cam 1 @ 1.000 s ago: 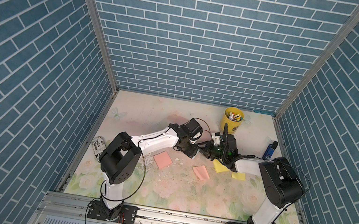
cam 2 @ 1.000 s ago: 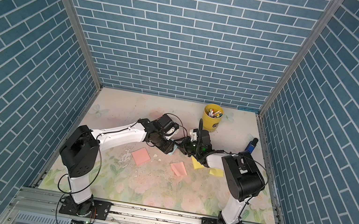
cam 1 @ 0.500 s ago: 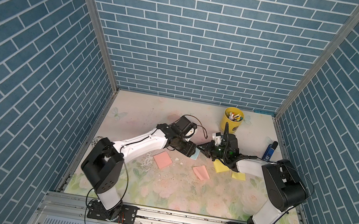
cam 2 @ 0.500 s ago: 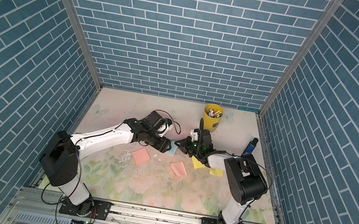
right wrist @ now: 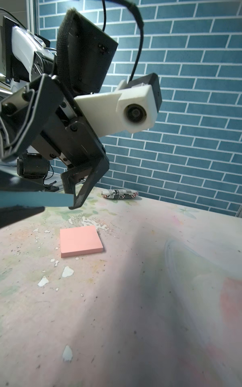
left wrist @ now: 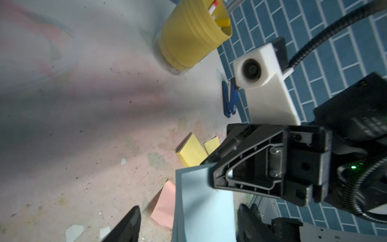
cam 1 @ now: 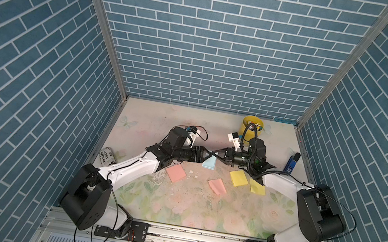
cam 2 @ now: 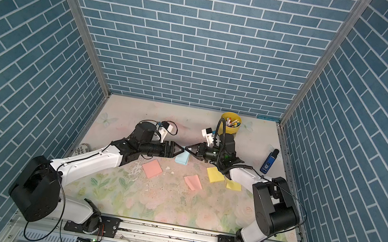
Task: Tear off pages from different memo pads
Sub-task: Pick up the memo pad from the center of the board.
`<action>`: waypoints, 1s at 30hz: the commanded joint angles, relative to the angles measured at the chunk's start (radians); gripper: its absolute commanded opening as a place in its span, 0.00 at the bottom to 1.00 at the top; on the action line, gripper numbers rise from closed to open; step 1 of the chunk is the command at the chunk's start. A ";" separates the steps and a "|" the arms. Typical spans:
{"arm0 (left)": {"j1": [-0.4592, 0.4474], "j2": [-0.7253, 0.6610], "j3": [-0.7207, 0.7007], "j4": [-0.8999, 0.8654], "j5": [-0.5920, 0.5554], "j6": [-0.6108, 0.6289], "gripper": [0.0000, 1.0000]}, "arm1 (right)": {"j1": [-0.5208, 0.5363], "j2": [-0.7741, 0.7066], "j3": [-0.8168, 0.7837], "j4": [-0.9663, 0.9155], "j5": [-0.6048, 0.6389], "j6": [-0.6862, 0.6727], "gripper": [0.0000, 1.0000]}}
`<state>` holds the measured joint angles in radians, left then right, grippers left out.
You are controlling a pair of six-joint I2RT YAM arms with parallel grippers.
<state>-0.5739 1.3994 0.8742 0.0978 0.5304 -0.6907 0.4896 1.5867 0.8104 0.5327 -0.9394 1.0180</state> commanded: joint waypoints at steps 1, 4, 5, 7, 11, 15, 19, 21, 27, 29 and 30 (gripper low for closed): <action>0.003 -0.017 -0.031 0.201 0.056 -0.123 0.73 | -0.005 -0.015 0.014 0.166 -0.081 0.088 0.04; 0.003 -0.013 -0.053 0.243 0.078 -0.150 0.68 | -0.005 -0.004 0.009 0.258 -0.084 0.157 0.04; 0.003 -0.009 -0.065 0.262 0.083 -0.163 0.66 | -0.006 0.001 0.006 0.293 -0.082 0.186 0.04; 0.003 -0.012 -0.083 0.282 0.084 -0.171 0.64 | -0.010 0.018 0.004 0.374 -0.078 0.248 0.04; 0.004 -0.017 -0.101 0.318 0.086 -0.200 0.59 | -0.022 0.076 0.007 0.588 -0.075 0.422 0.04; 0.005 -0.008 -0.087 0.335 0.070 -0.251 0.48 | -0.023 0.121 0.013 0.647 -0.062 0.480 0.02; 0.005 0.021 -0.095 0.417 0.058 -0.334 0.33 | -0.024 0.113 0.017 0.614 -0.061 0.462 0.03; 0.005 0.033 -0.097 0.444 0.053 -0.362 0.26 | -0.023 0.098 0.014 0.577 -0.053 0.441 0.14; 0.005 0.023 -0.136 0.532 -0.044 -0.442 0.15 | -0.022 0.047 -0.037 0.501 0.030 0.406 0.38; 0.003 0.014 -0.144 0.534 -0.081 -0.444 0.15 | -0.022 0.042 -0.057 0.504 0.054 0.404 0.40; 0.000 0.018 -0.143 0.533 -0.089 -0.444 0.15 | -0.020 0.043 -0.060 0.505 0.059 0.404 0.41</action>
<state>-0.5747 1.4288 0.7433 0.5819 0.5144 -1.1080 0.4648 1.6611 0.7807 1.0252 -0.9199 1.4273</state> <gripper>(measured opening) 0.150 0.405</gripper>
